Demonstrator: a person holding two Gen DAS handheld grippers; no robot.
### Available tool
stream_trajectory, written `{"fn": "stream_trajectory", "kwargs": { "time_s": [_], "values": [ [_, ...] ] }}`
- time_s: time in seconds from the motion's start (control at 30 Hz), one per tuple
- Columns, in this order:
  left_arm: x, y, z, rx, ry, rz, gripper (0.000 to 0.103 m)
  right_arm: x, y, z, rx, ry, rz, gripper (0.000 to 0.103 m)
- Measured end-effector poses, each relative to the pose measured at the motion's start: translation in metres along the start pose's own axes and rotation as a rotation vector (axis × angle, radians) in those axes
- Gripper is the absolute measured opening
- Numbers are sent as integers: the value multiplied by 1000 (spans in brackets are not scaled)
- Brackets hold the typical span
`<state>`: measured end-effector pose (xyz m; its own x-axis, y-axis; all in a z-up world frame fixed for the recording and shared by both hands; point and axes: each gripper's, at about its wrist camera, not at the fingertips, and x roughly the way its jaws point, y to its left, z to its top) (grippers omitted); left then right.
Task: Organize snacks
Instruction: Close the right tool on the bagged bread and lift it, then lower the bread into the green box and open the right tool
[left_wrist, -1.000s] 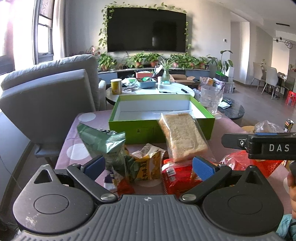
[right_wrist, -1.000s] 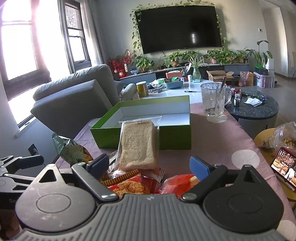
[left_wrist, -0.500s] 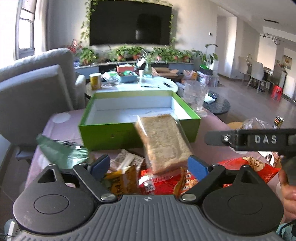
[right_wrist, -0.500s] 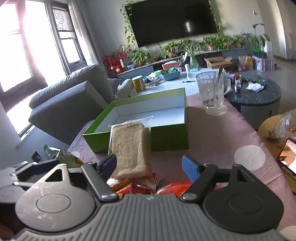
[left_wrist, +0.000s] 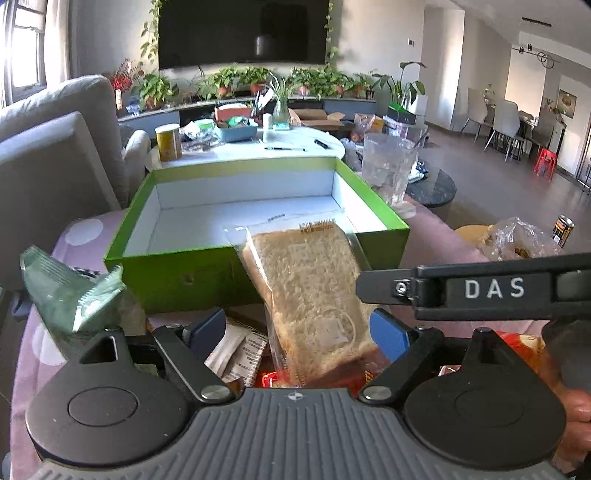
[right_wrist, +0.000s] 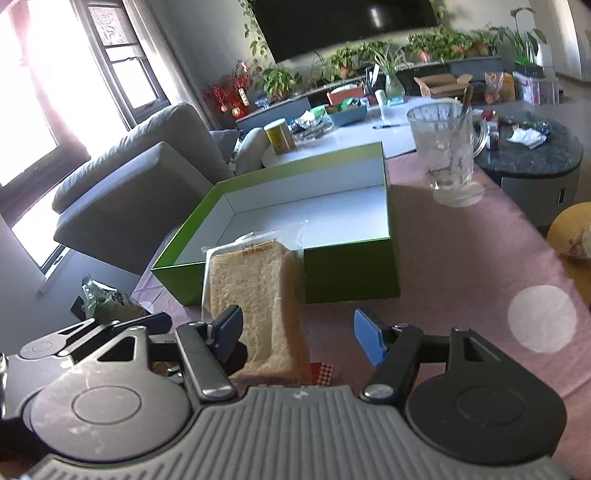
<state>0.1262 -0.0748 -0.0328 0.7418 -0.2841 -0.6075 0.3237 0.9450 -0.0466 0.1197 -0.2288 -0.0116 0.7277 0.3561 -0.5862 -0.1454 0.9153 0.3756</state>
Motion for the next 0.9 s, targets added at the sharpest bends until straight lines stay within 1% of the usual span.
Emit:
{"fn": "stream_trajectory", "kwargs": {
  "time_s": [0.03, 0.13, 0.2, 0.23, 0.27, 0.4, 0.43, 0.5, 0.6, 0.7, 0.8, 0.9],
  "values": [
    [3, 0, 0, 0, 8, -4, 84, 3, 0, 0, 3, 7, -1, 85],
    [11, 0, -1, -2, 30, -23, 75, 11, 0, 0, 9, 31, 2, 85],
    [15, 0, -1, -11, 37, -59, 68, 17, 0, 0, 8, 53, 8, 85],
    [16, 0, 0, -19, 37, -80, 62, 20, 0, 0, 8, 66, 12, 85],
    [16, 0, 0, -20, 38, -89, 62, 21, 1, -1, 6, 78, 19, 85],
    [10, -8, 2, 25, 19, -85, 61, 16, 5, 0, -12, 103, 77, 84],
    [7, -9, 3, 26, 12, -86, 61, 15, 7, 2, -23, 101, 70, 83],
    [-1, -9, 7, 31, -11, -86, 61, 7, 11, 3, -42, 85, 66, 83],
    [-12, -11, 17, 46, -51, -85, 60, -5, 13, 7, -35, 54, 87, 83],
    [-18, -15, 31, 72, -87, -73, 60, -13, 17, 19, -43, 17, 99, 83],
    [-16, -19, 50, 85, -116, -55, 60, -18, 21, 36, -65, -16, 98, 83],
    [-7, -19, 69, 83, -126, -48, 60, -14, 19, 54, -73, -41, 107, 83]
  ]
}}
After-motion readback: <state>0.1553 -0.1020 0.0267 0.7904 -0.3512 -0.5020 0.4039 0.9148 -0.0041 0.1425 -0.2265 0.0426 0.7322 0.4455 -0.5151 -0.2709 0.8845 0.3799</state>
